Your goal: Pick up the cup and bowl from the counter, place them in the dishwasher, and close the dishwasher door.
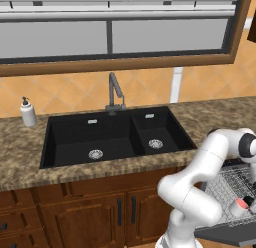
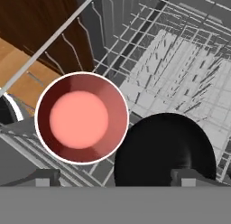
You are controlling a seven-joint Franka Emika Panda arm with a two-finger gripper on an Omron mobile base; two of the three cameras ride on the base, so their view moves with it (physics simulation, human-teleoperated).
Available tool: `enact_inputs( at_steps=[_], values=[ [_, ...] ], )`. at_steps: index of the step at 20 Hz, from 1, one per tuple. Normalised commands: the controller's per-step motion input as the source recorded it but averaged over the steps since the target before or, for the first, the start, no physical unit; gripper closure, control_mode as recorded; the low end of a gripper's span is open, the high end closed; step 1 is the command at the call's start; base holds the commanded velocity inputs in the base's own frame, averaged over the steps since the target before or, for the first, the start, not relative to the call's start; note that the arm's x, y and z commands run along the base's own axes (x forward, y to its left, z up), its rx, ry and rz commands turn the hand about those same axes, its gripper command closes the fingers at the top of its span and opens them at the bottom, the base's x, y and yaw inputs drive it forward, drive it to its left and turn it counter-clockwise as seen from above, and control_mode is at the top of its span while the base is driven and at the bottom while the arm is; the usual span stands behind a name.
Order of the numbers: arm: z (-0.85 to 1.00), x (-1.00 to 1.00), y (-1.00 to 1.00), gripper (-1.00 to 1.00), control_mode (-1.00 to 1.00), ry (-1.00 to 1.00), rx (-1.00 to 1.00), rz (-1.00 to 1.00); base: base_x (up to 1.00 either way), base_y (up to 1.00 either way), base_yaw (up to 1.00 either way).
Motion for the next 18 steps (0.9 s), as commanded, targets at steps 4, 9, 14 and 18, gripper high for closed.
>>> enact_inputs(
  at_steps=[4, 9, 14, 18],
  values=[
    [0.50, -0.40, 0.07, -1.00, -1.00, 0.00, 0.01, -0.05, 0.00, 0.00, 0.00],
    [0.32, -0.58, 0.00, -1.00, -1.00, -0.02, 0.06, -0.18, 0.00, 0.00, 0.00],
    [0.00, -0.57, 0.01, -1.00, -1.00, -0.03, 0.07, -0.36, 0.00, 0.00, 0.00],
    [-0.22, 0.09, -0.01, -1.00, -1.00, 0.00, 0.00, -0.43, 0.00, 0.00, 0.00]
  ],
)
